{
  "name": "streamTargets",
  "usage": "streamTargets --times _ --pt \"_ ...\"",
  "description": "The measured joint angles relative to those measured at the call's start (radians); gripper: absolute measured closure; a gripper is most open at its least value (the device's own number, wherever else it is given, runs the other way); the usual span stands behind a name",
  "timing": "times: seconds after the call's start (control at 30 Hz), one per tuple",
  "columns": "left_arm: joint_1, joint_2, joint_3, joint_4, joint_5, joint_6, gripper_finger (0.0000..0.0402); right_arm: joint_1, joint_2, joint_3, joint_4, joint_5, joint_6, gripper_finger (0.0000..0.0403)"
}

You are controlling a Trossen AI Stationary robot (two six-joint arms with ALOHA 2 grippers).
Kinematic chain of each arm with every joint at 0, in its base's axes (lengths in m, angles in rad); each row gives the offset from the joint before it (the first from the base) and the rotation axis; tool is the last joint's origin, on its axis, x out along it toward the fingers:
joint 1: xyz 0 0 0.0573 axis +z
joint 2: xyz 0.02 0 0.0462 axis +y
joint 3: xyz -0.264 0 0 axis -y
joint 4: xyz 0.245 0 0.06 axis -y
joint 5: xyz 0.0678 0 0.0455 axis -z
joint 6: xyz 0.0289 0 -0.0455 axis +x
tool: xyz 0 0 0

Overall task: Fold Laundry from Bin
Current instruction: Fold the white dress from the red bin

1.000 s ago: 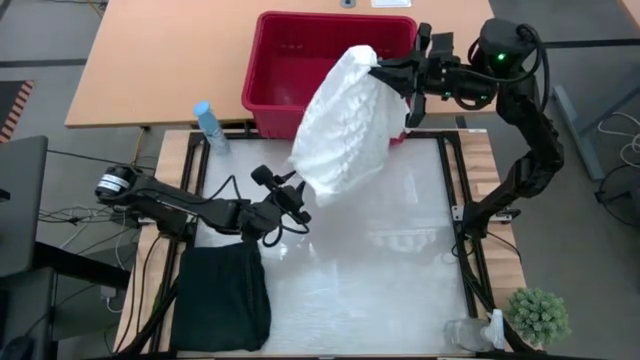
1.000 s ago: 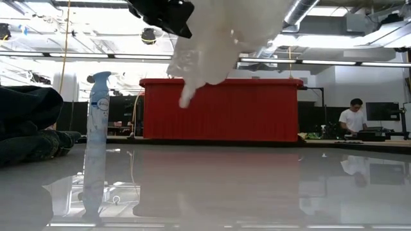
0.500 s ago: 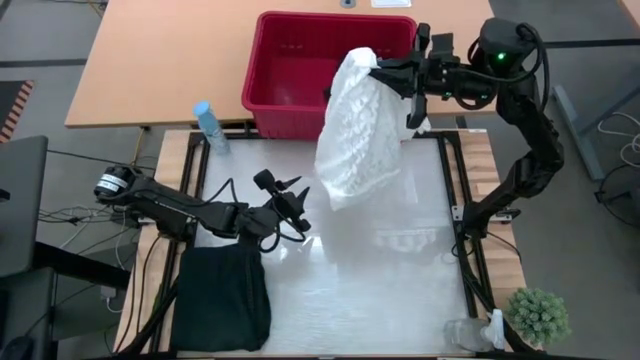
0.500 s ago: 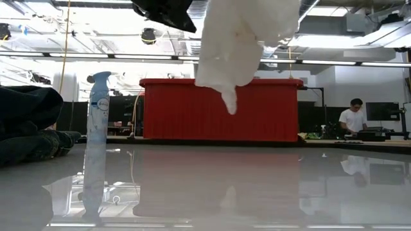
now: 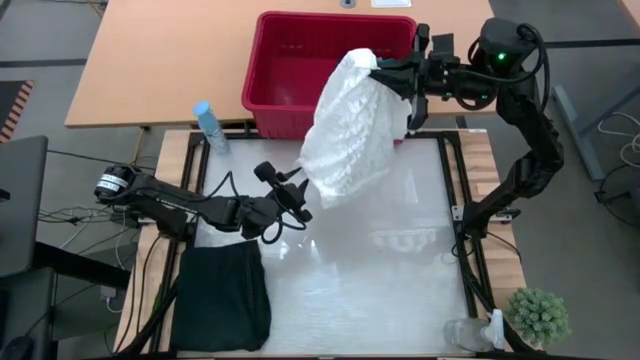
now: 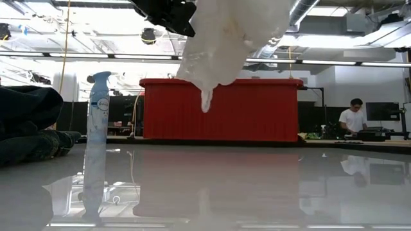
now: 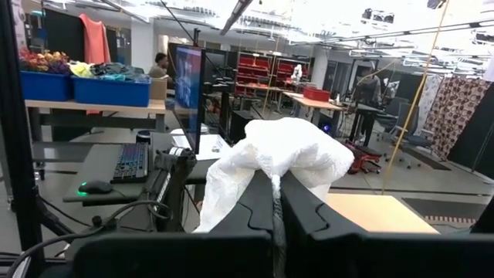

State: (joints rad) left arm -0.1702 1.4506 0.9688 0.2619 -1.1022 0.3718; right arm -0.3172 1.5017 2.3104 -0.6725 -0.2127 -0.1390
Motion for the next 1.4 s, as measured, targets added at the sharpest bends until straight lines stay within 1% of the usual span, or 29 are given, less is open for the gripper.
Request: streamTargets --times 0.13,0.2,0.23,0.37,0.57,0.67,0.73,0.87,0.97,1.27,1.33,1.4 --pt "0.001 0.000 0.000 0.000 -0.057 0.021 0.0246 0.000 0.000 0.000 0.000 -0.024 0.000 0.0379" --pt "0.001 0.000 0.000 0.000 -0.057 0.029 0.0246 0.000 0.000 0.000 0.000 -0.027 0.000 0.0379" --pt "0.002 0.000 0.000 -0.001 -0.044 0.024 0.0246 0.000 0.000 0.000 0.000 -0.028 0.000 0.0379" --pt "0.029 0.005 0.000 0.000 0.107 -0.035 0.0246 0.000 0.000 0.000 0.000 -0.028 0.000 0.0379" --pt "0.061 0.007 0.000 0.001 0.160 -0.082 0.0246 0.000 0.000 0.000 0.000 -0.028 0.000 0.0379" --pt "0.079 0.007 0.000 0.003 0.253 -0.079 0.0246 0.000 0.000 0.000 0.000 -0.028 0.000 0.0379" --pt "0.083 0.007 0.000 0.000 0.281 -0.078 0.0246 0.000 0.000 0.000 0.000 -0.028 0.000 0.0379" --pt "0.081 0.007 0.000 0.018 0.227 -0.033 0.0246 0.000 0.000 0.000 0.000 -0.028 0.000 0.0379" --pt "0.075 0.007 0.000 0.034 0.232 0.019 0.0246 -0.004 0.000 0.000 0.000 -0.028 0.000 0.0379" --pt "-0.027 0.006 0.000 0.067 0.148 0.206 0.0246 -0.030 0.000 0.000 -0.004 -0.042 0.004 0.0379" --pt "-0.040 0.006 0.000 0.067 0.150 0.214 0.0246 -0.040 0.000 0.000 -0.004 -0.061 0.013 0.0379" --pt "-0.043 0.006 0.000 0.066 0.163 0.189 0.0246 -0.048 0.000 0.000 -0.004 -0.074 0.015 0.0379"
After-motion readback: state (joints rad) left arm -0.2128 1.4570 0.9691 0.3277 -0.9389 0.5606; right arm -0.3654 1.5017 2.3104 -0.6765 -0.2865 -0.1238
